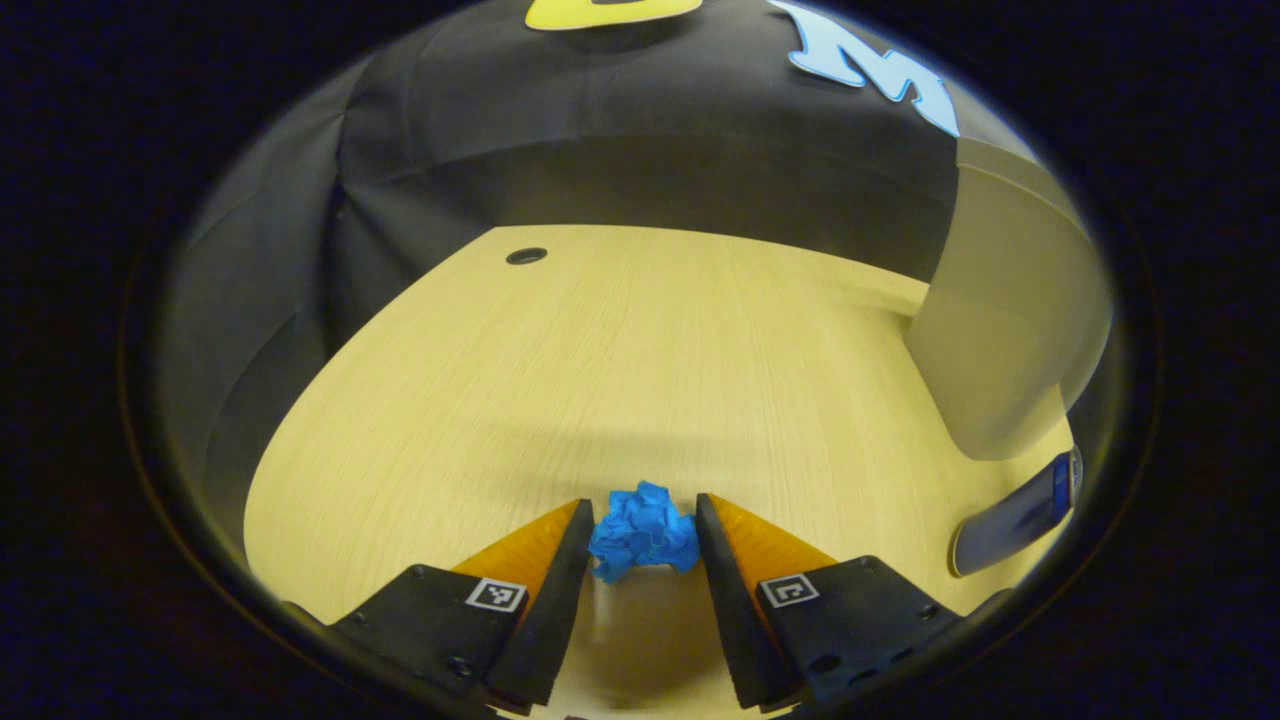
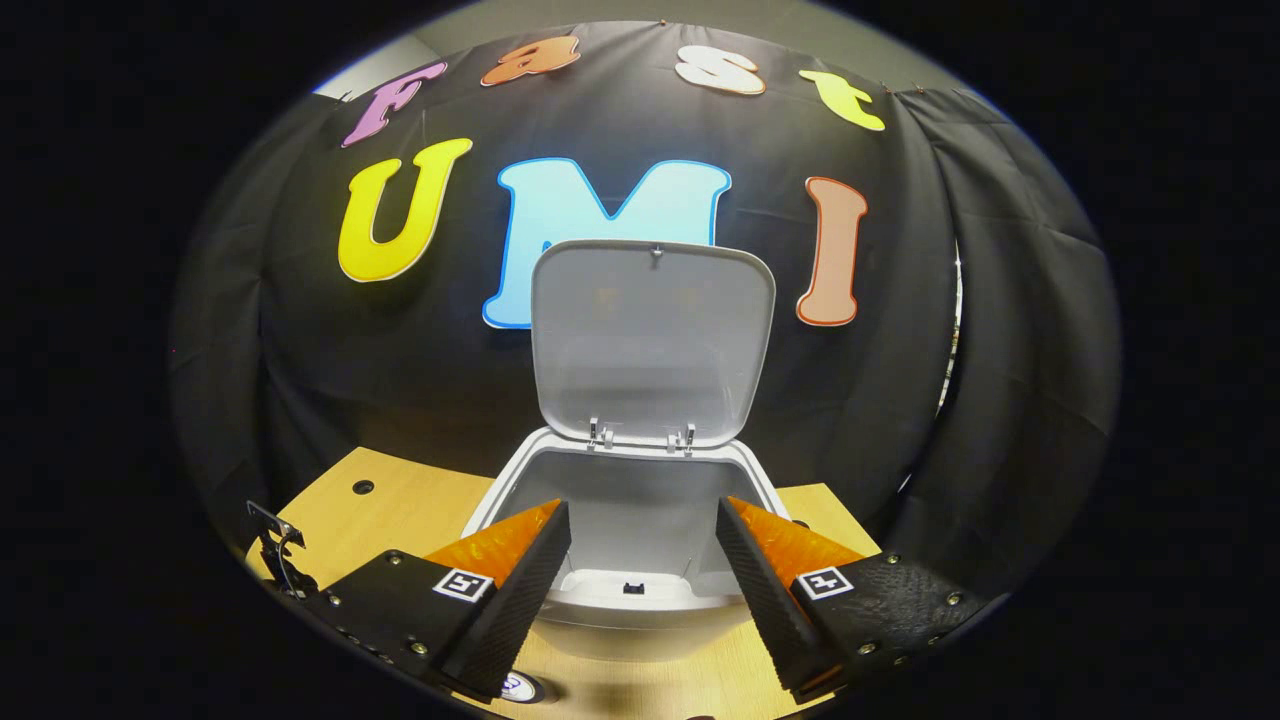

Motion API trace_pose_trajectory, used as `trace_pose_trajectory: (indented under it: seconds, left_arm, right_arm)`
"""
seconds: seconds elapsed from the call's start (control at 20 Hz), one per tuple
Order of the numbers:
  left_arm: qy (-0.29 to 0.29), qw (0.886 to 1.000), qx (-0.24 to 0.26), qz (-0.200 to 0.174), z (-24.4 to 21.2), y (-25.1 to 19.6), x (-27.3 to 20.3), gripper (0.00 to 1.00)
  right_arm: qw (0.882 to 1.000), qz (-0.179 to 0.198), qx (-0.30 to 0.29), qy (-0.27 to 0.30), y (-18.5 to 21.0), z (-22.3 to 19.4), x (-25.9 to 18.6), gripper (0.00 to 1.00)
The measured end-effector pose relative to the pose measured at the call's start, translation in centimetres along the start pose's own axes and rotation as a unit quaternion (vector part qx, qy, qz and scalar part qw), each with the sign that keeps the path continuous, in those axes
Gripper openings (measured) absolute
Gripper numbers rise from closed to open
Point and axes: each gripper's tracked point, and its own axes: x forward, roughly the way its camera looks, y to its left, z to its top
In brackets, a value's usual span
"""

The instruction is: Press the lid of the desktop garbage bin to open it, pick up the crumpled paper on the desktop and throw it into the bin, then pick up the pop can on the desktop and drop it into the bin, and finally close the garbage bin lid.

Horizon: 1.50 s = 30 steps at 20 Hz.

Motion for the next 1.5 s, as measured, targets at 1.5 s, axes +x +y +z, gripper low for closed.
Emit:
trace_pose_trajectory:
  seconds: [1.5]
  left_arm:
    - [-0.208,0.975,0.041,-0.070,26.3,-10.7,-16.6,0.49]
  right_arm:
    - [0.999,-0.015,0.047,0.015,-2.3,-2.8,-2.0,0.95]
